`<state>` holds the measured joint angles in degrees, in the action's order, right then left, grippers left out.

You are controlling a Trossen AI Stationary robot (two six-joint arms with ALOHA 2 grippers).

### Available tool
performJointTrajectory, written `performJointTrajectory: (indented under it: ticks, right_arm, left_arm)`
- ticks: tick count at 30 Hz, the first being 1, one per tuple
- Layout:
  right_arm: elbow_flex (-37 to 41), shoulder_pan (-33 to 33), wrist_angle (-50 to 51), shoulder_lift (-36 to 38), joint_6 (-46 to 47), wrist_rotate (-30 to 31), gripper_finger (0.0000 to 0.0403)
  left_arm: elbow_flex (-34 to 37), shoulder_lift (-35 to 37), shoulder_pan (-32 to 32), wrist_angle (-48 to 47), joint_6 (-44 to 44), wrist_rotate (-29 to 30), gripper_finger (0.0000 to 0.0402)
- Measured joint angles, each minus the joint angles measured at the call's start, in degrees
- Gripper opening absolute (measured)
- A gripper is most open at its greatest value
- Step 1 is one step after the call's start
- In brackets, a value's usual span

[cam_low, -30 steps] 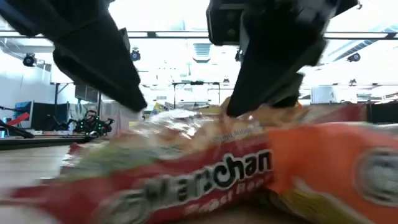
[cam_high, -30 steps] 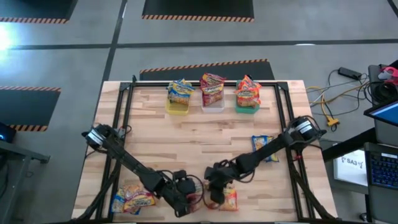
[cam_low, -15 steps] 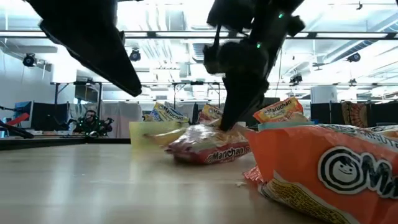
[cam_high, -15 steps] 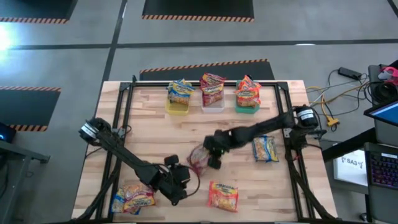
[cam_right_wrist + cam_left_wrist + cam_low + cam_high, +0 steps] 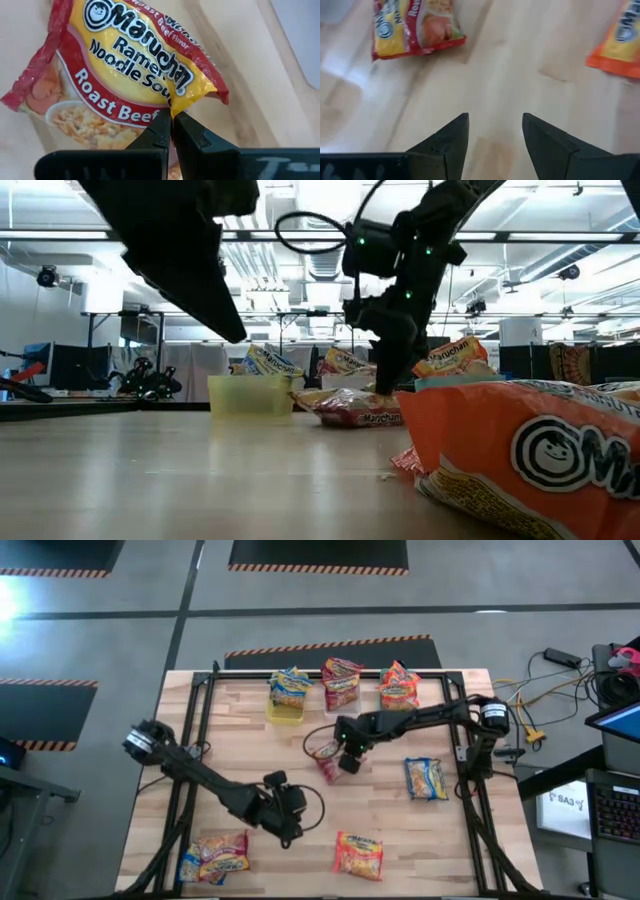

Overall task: Sort Maruchan noodles
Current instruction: Put the right red noodle pack into the white bin

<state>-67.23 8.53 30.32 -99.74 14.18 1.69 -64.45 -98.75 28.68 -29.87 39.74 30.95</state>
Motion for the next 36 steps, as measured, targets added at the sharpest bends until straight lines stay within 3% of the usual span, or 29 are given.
performJointTrajectory:
  ticks: [10,15,18,28,36]
  right_arm:
    - [1.02,0.89,2.39,0.0,-2.67,-0.89,0.0008]
    - [1.02,0.9,4.58,0.0,-3.39,-3.2,0.0008]
    - [1.02,0.88,4.75,0.0,-3.56,-3.25,0.0008]
    - [1.04,0.47,0.08,0.0,-4.36,-3.23,0.0008]
    - [1.04,-0.07,-0.96,0.0,-5.17,-3.21,0.0008]
  left_arm:
    - [5.03,1.2,-8.99,7.86,-4.52,-2.28,0.0168]
    - [11.61,1.2,-13.37,26.42,-8.89,-12.44,0.0168]
    - [16.3,1.2,-15.91,37.33,-8.53,-15.69,0.0168]
    - [26.74,0.89,-20.01,57.77,-1.01,-17.06,0.0168]
    - [28.59,0.69,-21.52,61.65,0.99,-17.04,0.018]
